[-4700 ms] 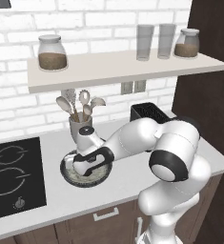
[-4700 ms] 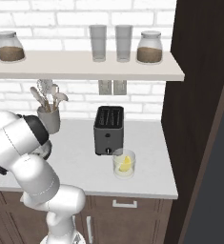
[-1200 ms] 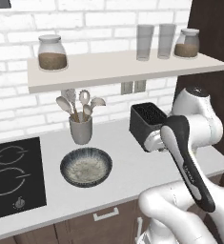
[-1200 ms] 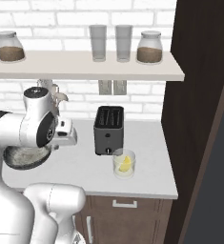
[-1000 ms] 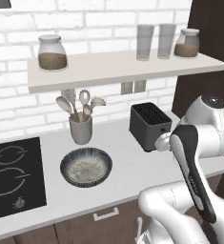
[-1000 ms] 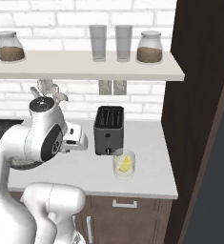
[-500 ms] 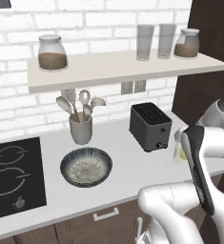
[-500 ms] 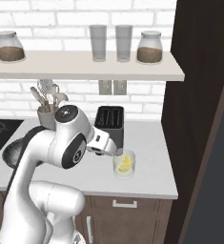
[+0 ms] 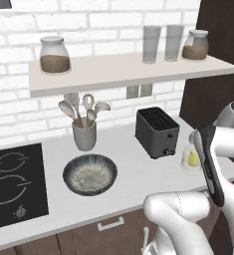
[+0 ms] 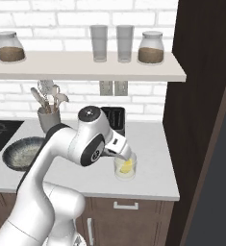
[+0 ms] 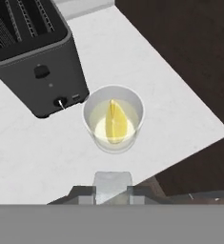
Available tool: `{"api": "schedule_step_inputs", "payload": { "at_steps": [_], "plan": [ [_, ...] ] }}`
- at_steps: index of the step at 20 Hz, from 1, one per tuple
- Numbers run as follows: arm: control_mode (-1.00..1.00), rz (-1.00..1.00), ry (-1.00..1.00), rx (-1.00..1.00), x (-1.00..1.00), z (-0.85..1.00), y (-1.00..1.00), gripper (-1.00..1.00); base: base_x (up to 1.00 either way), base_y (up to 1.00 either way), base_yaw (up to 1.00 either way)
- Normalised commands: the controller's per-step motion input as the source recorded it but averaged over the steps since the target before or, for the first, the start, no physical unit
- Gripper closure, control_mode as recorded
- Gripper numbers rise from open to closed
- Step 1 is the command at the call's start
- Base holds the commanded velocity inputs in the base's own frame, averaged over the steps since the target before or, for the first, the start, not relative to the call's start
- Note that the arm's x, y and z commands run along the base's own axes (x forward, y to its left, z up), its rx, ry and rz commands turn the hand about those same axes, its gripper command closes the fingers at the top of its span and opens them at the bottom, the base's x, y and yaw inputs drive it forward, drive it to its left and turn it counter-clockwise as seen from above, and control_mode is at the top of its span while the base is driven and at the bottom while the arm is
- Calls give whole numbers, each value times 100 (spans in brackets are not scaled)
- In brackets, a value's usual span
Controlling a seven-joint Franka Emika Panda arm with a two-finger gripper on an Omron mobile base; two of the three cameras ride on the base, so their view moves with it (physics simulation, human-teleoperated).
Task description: Grab a lemon wedge from the fridge and one ice cube from the ice bowl, and put them in the glass of lemonade.
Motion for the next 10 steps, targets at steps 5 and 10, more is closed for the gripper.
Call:
{"api": "schedule_step_inputs", "payload": {
  "at_steps": [5, 10],
  "plan": [
    [-100, 1, 0, 0, 12, -17, 0, 100, 0, 0, 0],
    [-100, 0, 0, 0, 17, -11, 0, 100, 0, 0, 0]
  ]
}}
